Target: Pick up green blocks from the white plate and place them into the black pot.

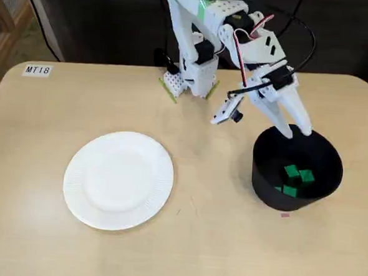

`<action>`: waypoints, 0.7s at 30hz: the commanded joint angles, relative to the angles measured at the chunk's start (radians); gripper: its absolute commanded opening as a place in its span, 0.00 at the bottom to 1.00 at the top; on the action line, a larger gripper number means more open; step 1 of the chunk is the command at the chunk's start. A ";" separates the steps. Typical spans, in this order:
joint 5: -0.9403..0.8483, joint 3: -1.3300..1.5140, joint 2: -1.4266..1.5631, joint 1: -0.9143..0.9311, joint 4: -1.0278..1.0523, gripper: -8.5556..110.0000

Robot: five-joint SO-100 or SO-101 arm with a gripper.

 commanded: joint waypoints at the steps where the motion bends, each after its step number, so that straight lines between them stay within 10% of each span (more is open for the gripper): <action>1: -0.018 -0.222 0.018 0.104 0.221 0.05; 8: 0.003 -0.391 0.158 0.423 0.575 0.05; 21: 0.049 0.325 0.807 0.446 0.574 0.05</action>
